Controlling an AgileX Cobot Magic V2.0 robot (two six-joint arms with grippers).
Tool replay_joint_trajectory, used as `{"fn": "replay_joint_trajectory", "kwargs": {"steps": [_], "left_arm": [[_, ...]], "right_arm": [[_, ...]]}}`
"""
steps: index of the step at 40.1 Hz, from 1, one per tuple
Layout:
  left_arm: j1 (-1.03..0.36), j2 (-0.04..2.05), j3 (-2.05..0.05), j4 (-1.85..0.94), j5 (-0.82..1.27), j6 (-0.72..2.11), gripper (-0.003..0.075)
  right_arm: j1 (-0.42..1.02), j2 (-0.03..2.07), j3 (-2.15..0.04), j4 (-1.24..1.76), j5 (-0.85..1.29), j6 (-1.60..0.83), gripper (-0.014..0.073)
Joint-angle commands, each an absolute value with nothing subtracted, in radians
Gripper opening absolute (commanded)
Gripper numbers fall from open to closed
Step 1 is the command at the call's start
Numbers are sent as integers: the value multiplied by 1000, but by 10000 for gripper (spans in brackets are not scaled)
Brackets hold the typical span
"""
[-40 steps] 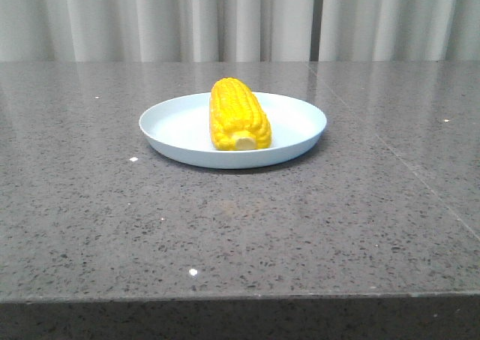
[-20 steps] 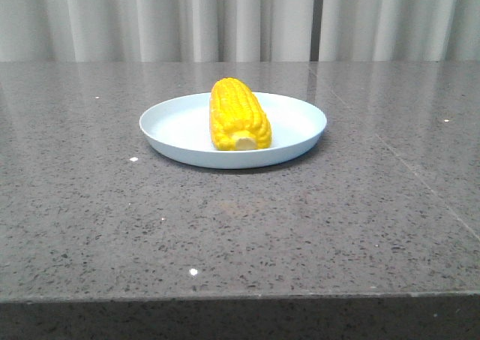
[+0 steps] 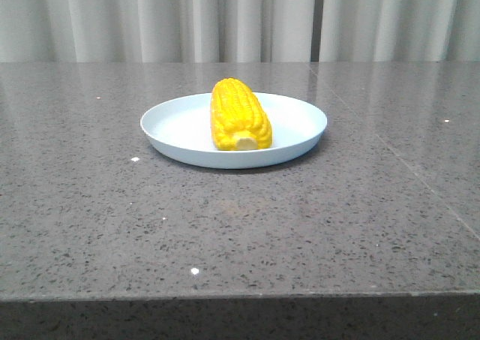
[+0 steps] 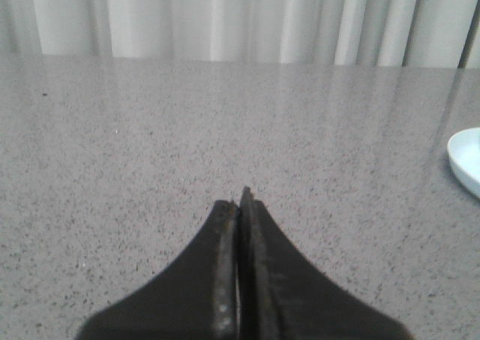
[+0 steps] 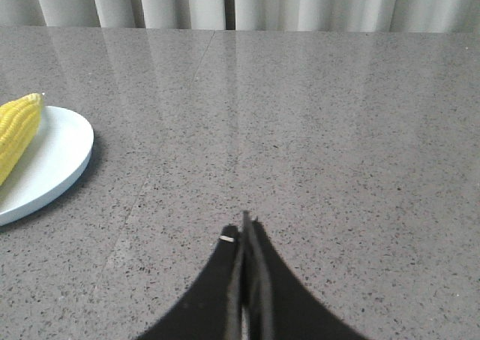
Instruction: Place corn on plate with both arms
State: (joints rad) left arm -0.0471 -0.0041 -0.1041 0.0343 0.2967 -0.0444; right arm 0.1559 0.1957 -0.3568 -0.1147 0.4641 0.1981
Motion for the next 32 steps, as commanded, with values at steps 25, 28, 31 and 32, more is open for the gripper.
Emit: {"fn": "replay_joint_trajectory", "kwargs": {"steps": [25, 28, 31, 32], "left_arm": [[7, -26, 9, -25, 72, -52, -20], [7, -26, 9, -25, 72, -52, -20], [7, -26, 9, -25, 72, -52, -20], [7, -26, 9, -25, 72, -52, -20]], "right_arm": [[151, 204, -384, -128, 386, 190, -68], [151, 204, -384, -128, 386, 190, -68], [151, 204, -384, -128, 386, 190, -68], [151, 204, -384, -128, 386, 190, -68]]}}
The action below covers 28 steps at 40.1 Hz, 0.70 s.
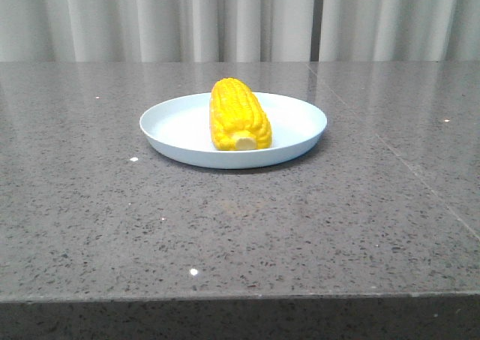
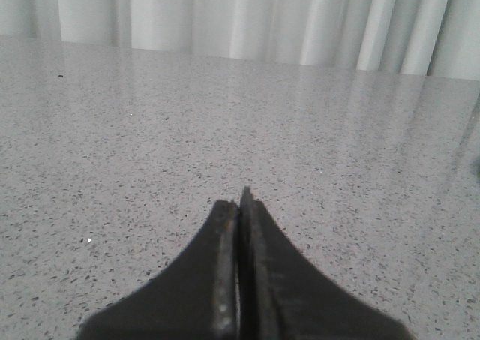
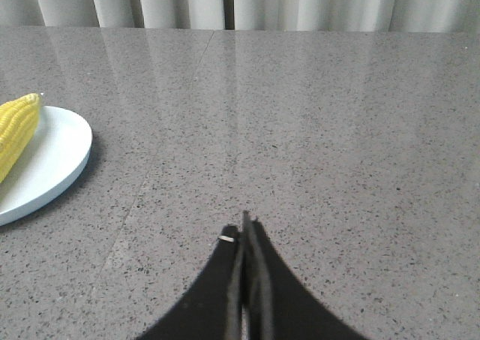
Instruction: Place corn on plate with both arms
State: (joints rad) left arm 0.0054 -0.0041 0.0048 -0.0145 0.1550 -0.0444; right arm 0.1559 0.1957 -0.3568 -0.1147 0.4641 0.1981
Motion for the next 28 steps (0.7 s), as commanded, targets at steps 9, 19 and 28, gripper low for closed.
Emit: {"fn": "replay_joint_trajectory", "kwargs": {"steps": [9, 19, 28], "left_arm": [[7, -26, 9, -25, 72, -52, -20], [7, -26, 9, -25, 72, -52, -20], [7, -26, 9, -25, 72, -52, -20]], "right_arm": [[151, 204, -384, -128, 386, 190, -68], [151, 204, -381, -139, 382, 190, -68], [143, 123, -205, -62, 204, 96, -68]]}}
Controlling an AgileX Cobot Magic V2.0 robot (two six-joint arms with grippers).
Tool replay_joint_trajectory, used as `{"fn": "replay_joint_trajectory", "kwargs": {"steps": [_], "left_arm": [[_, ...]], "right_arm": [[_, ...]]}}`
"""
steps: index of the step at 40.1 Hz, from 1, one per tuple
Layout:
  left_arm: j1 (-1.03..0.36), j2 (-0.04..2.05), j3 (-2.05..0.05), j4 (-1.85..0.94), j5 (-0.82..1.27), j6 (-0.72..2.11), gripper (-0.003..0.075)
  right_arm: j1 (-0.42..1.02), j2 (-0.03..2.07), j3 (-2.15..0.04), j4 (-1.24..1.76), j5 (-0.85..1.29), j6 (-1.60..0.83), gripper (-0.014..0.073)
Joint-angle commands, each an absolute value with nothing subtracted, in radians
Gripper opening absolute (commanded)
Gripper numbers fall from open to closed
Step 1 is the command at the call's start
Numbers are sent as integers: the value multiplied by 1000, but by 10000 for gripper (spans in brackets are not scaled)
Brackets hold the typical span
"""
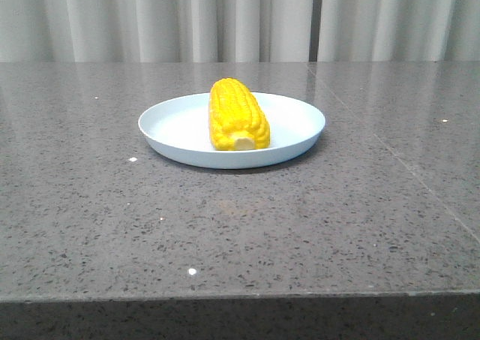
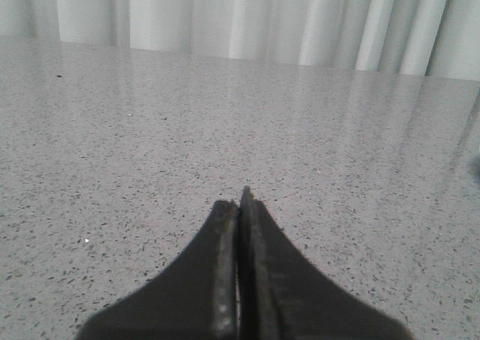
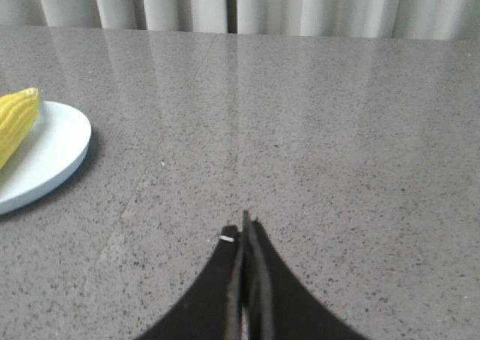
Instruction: Place corn on plate with both arms
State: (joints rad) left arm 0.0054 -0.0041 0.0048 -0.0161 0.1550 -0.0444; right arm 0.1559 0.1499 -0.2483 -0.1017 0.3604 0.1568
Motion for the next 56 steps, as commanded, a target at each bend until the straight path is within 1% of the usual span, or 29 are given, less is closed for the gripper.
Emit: {"fn": "replay_joint_trajectory", "kwargs": {"steps": [1, 5, 11, 13, 19, 56], "left_arm": [[7, -26, 9, -25, 72, -52, -20], [7, -26, 9, -25, 72, -52, -20], [7, -26, 9, -25, 72, -52, -20], [7, -26, 9, -25, 72, -52, -20], [7, -26, 9, -25, 72, -52, -20], [7, -26, 9, -25, 72, -52, -20]], "right_arm": [[135, 110, -181, -38, 184, 73, -68], [87, 48, -67, 45, 115, 20, -68], [10, -20, 27, 80, 95, 19, -68], [-5, -30, 24, 73, 136, 16, -68], [-23, -29, 24, 67, 138, 16, -68], [-24, -27, 22, 67, 138, 16, -68]]}}
